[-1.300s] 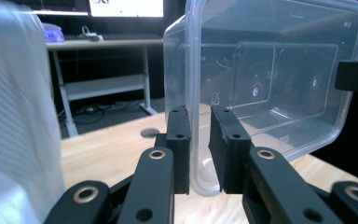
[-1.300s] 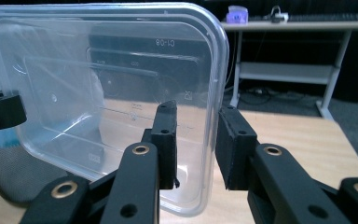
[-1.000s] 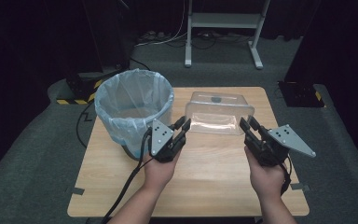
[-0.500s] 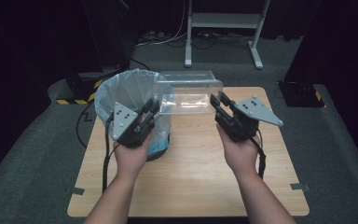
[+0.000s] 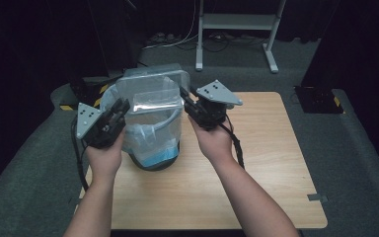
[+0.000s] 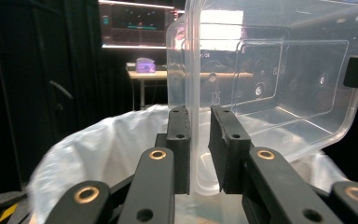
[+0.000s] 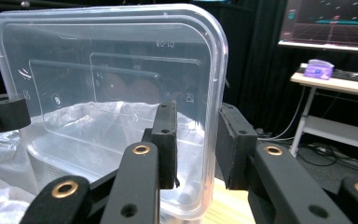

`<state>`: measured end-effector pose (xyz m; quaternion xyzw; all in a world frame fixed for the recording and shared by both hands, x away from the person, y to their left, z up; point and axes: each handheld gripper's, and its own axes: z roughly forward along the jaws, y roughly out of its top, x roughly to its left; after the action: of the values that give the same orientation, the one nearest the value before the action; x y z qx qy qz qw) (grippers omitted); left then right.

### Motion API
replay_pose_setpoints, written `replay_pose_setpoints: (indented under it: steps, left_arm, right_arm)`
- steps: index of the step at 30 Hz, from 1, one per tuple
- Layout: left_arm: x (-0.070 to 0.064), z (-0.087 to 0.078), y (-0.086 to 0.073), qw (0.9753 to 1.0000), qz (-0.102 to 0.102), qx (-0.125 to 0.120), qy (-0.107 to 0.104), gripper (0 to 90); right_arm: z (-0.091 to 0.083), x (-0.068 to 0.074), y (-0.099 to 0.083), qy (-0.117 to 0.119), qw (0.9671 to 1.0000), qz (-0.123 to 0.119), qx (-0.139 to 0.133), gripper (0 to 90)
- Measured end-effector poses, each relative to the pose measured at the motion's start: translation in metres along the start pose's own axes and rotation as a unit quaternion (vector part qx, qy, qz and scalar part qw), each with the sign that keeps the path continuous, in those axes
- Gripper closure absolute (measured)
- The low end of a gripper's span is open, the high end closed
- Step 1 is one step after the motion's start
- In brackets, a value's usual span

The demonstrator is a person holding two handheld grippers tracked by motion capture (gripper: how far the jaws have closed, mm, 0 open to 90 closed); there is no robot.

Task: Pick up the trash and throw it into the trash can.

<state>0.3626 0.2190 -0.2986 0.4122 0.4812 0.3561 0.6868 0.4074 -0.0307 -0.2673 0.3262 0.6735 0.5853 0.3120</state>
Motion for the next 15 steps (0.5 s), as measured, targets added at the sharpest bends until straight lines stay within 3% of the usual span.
replay_pose_setpoints:
  steps: [2,7,11,12,13,14,15]
  left_arm:
    - [0.01,-0.002,0.002,1.0,-0.001,-0.003,0.007,77.7]
    - [0.019,-0.004,0.003,0.9998,-0.005,-0.006,0.016,77.6]
    - [0.026,-0.005,0.006,0.9999,-0.008,0.0,0.01,77.1]
    - [0.027,-0.004,0.008,0.9996,-0.02,0.011,-0.013,66.7]
    - [0.027,-0.004,0.008,0.9996,-0.02,0.011,-0.013,59.0]
    - [0.026,-0.003,0.008,0.9995,-0.022,0.016,-0.014,59.0]
    - [0.025,-0.002,0.008,0.9996,-0.019,0.018,-0.01,45.4]
  right_arm:
    - [0.012,0.006,-0.001,0.007,1.0,-0.001,0.005,71.0]
    - [0.025,0.014,-0.003,0.019,0.9997,0.003,0.013,71.0]
    - [0.031,0.017,-0.003,0.021,0.9997,0.001,0.015,69.0]
    - [0.034,0.018,-0.003,0.017,0.9996,-0.006,0.02,61.5]
    - [0.034,0.018,-0.003,0.017,0.9996,-0.006,0.02,61.5]
    - [0.036,0.018,-0.002,0.023,0.9995,-0.004,0.023,56.7]
    - [0.039,0.019,-0.002,0.025,0.9992,-0.004,0.032,50.3]
